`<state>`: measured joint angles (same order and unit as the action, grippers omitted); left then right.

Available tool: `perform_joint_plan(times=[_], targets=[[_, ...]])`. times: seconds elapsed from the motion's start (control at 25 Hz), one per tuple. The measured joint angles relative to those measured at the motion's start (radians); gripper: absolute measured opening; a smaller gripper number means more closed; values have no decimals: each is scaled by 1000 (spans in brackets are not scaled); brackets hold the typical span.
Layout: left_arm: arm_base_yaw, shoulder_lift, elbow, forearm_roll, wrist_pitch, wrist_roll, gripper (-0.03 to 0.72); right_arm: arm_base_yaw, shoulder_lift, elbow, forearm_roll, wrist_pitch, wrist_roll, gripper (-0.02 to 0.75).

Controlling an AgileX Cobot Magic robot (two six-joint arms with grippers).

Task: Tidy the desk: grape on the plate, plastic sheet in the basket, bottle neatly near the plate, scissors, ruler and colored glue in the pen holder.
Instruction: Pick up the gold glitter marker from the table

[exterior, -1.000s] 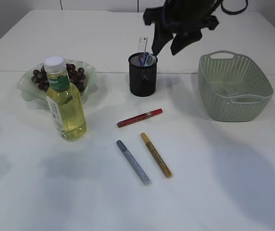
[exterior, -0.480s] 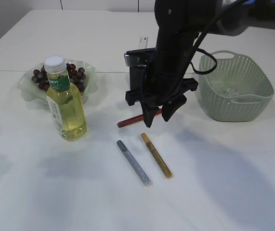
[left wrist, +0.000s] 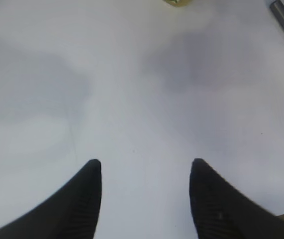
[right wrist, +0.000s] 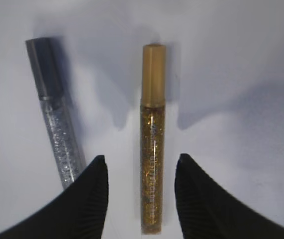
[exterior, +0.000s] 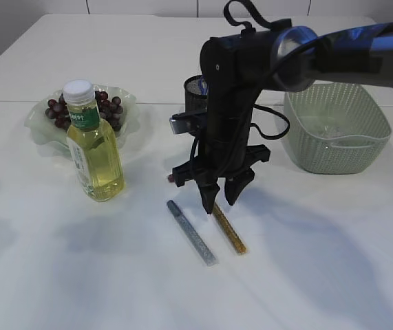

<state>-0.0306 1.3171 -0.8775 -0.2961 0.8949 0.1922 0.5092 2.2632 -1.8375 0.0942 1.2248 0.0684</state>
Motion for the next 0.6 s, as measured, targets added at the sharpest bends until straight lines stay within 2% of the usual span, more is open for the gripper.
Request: perform_joint_plan(times=[0.6], targets=[[0,0,0,0,-15,1,398,0,43,0,-27,-24,50,355]])
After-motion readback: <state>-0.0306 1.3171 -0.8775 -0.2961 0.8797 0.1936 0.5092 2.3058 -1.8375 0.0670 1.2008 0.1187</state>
